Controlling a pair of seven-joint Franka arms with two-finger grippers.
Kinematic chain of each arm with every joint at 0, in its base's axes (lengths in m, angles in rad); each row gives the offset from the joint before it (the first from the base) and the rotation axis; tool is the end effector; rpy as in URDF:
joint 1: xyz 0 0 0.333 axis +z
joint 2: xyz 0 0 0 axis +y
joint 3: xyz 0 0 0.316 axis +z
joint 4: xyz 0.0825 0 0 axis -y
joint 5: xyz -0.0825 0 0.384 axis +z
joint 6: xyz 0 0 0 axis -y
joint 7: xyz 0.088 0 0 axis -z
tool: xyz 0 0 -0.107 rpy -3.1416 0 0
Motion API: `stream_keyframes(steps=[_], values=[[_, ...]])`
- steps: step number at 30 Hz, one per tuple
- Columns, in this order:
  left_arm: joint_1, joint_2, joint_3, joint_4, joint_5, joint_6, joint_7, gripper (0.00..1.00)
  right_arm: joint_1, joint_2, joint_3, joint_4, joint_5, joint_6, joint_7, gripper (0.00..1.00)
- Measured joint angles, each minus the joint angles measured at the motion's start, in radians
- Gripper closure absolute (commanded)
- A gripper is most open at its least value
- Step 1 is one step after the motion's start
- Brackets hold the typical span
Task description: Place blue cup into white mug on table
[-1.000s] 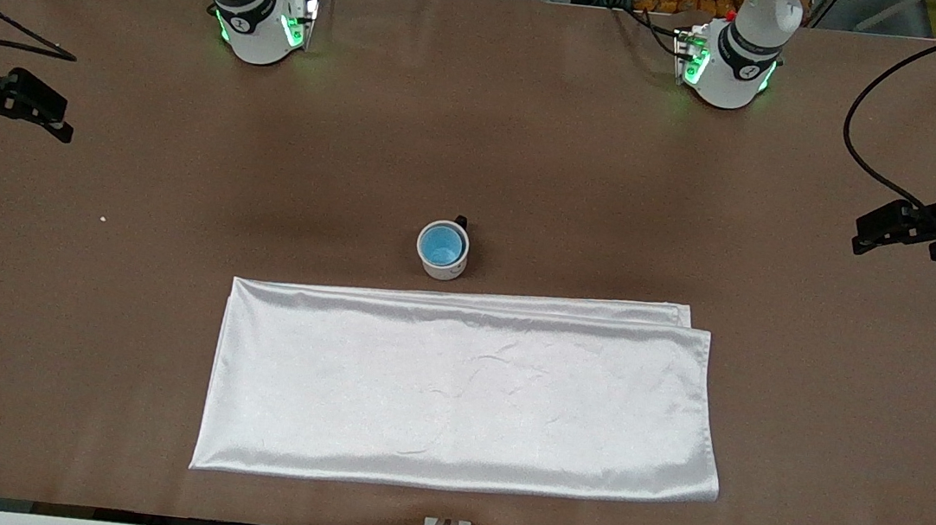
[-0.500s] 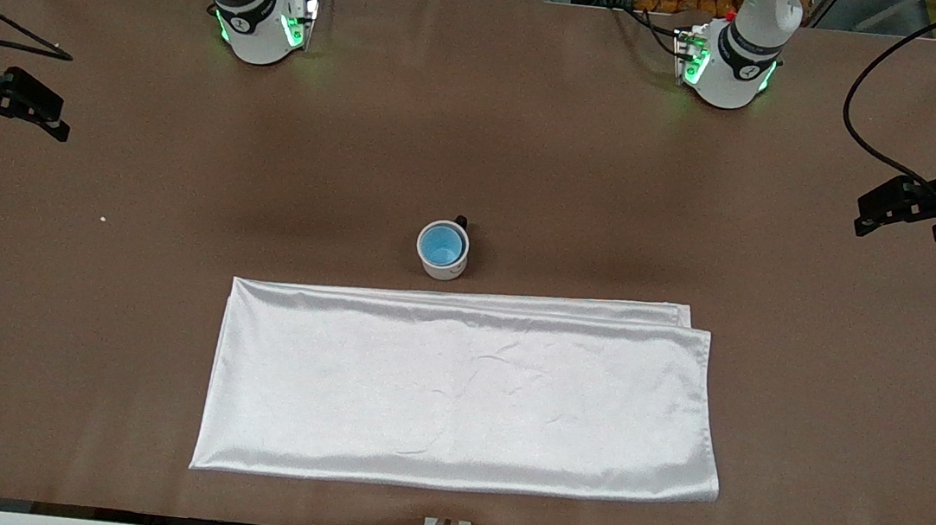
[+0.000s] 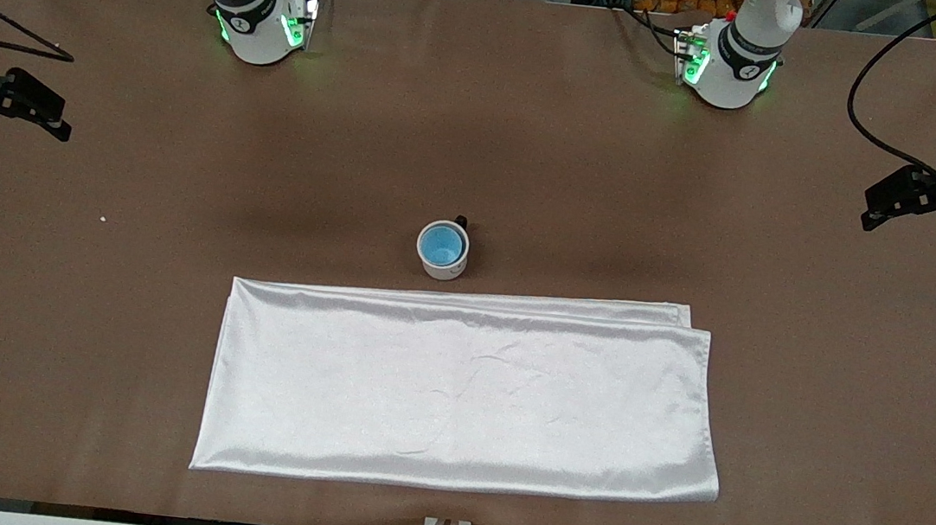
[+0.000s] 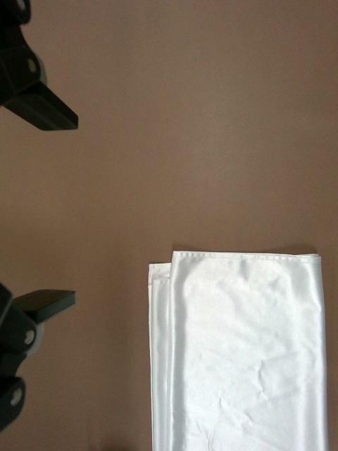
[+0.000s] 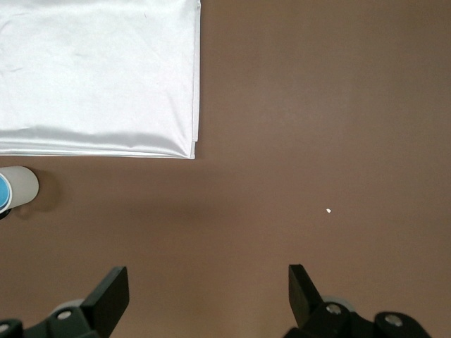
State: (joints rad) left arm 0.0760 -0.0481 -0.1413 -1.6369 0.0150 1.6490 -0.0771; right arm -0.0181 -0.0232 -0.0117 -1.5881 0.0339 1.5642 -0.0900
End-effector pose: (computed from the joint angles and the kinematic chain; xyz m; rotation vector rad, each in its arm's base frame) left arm 0.5459 -0.0361 0.6264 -3.1226 -0.0172 -0.0955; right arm 0.5464 -0.0127 0.6286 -3.1060 -0.0939 -0.0021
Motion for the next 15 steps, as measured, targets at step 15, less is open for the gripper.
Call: stream_keyframes(steps=[15], values=[[0.000,0.000,0.000,-0.007,0.000,0.000,0.000,0.00,0.000,0.000,0.000,0.000,0.000,-0.001,0.001,0.00]])
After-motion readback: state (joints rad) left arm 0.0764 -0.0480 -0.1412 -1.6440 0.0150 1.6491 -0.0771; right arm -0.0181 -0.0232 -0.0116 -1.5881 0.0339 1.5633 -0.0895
